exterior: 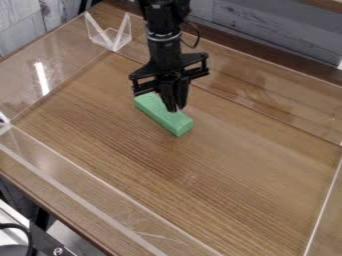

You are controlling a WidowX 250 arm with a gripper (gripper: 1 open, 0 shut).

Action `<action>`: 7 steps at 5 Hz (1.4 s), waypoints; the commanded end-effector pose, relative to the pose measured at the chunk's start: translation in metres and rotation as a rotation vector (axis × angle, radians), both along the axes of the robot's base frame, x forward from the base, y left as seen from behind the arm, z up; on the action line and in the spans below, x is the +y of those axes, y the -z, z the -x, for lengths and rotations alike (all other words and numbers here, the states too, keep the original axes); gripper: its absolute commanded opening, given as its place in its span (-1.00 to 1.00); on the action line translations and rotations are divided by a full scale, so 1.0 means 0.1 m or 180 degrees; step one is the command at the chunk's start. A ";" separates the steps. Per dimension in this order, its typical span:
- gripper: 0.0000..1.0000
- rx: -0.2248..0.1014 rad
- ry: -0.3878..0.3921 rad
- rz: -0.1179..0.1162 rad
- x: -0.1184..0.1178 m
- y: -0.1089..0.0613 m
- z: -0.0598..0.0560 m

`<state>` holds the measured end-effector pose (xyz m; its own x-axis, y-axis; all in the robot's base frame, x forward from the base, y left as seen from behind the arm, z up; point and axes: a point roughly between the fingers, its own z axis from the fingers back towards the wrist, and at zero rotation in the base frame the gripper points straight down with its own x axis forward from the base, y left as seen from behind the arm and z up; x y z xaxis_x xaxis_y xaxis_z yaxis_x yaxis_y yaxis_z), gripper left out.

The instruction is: Put the green block in the brown bowl

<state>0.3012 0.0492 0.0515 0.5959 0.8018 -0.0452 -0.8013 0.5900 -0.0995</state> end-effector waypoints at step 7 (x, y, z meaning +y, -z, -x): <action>1.00 -0.0422 -0.0048 0.0000 0.03 -0.11 -0.34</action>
<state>0.3278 0.0495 0.0474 0.5887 0.8083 -0.0053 -0.7972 0.5796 -0.1688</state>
